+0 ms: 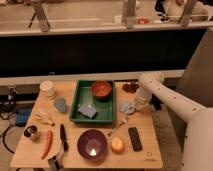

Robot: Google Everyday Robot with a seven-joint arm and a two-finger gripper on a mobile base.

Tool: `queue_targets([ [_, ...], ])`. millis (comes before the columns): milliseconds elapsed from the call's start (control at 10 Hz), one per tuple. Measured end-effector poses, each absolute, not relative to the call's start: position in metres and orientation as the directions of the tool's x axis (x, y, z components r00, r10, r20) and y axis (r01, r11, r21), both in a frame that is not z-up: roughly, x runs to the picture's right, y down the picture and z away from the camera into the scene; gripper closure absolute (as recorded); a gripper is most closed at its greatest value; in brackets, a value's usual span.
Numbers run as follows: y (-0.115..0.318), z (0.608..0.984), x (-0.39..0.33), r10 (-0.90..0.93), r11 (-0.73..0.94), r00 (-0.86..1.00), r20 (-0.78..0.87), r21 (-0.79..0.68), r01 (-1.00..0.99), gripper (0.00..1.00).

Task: Wipe table surface with towel

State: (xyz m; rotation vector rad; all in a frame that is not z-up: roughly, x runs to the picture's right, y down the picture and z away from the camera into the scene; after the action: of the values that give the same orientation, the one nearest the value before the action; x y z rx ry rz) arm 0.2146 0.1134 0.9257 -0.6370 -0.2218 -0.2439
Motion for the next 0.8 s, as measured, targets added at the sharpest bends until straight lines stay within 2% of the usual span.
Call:
queue_targets([
  [800, 0.108, 0.927, 0.291, -0.077, 0.794, 0.985, 0.155, -0.588, 0.154, 0.91],
])
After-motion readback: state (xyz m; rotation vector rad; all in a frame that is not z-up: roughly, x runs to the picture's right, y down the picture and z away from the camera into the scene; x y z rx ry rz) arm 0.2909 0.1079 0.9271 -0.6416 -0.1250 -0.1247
